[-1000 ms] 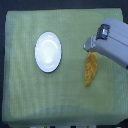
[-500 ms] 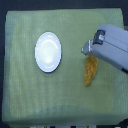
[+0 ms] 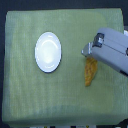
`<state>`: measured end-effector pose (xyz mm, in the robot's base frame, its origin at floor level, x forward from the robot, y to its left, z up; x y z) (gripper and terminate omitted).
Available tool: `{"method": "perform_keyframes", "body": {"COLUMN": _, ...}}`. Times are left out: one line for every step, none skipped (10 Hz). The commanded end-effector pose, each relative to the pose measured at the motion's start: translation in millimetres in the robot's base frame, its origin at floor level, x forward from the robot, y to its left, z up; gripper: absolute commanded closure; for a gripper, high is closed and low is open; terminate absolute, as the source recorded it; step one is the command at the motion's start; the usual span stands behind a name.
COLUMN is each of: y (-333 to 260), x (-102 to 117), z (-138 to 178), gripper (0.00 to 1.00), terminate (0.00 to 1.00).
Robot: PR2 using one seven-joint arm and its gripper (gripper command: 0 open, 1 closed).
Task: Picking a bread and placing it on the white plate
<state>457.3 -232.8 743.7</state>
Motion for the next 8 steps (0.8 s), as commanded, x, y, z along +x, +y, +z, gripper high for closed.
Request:
{"method": "perform_keyframes", "body": {"y": -3, "x": -6, "z": -19, "gripper": 0.00, "terminate": 0.00}}
{"method": "perform_keyframes", "body": {"y": -2, "x": -7, "z": -21, "gripper": 0.00, "terminate": 0.00}}
{"method": "perform_keyframes", "body": {"y": -4, "x": -10, "z": -22, "gripper": 0.00, "terminate": 0.00}}
{"method": "perform_keyframes", "body": {"y": -6, "x": -13, "z": -22, "gripper": 0.00, "terminate": 0.00}}
{"method": "perform_keyframes", "body": {"y": -8, "x": -16, "z": -19, "gripper": 0.00, "terminate": 0.00}}
{"method": "perform_keyframes", "body": {"y": -8, "x": -16, "z": -18, "gripper": 1.00, "terminate": 0.00}}
{"method": "perform_keyframes", "body": {"y": -6, "x": -18, "z": -15, "gripper": 1.00, "terminate": 0.00}}
{"method": "perform_keyframes", "body": {"y": -5, "x": -18, "z": -14, "gripper": 1.00, "terminate": 0.00}}
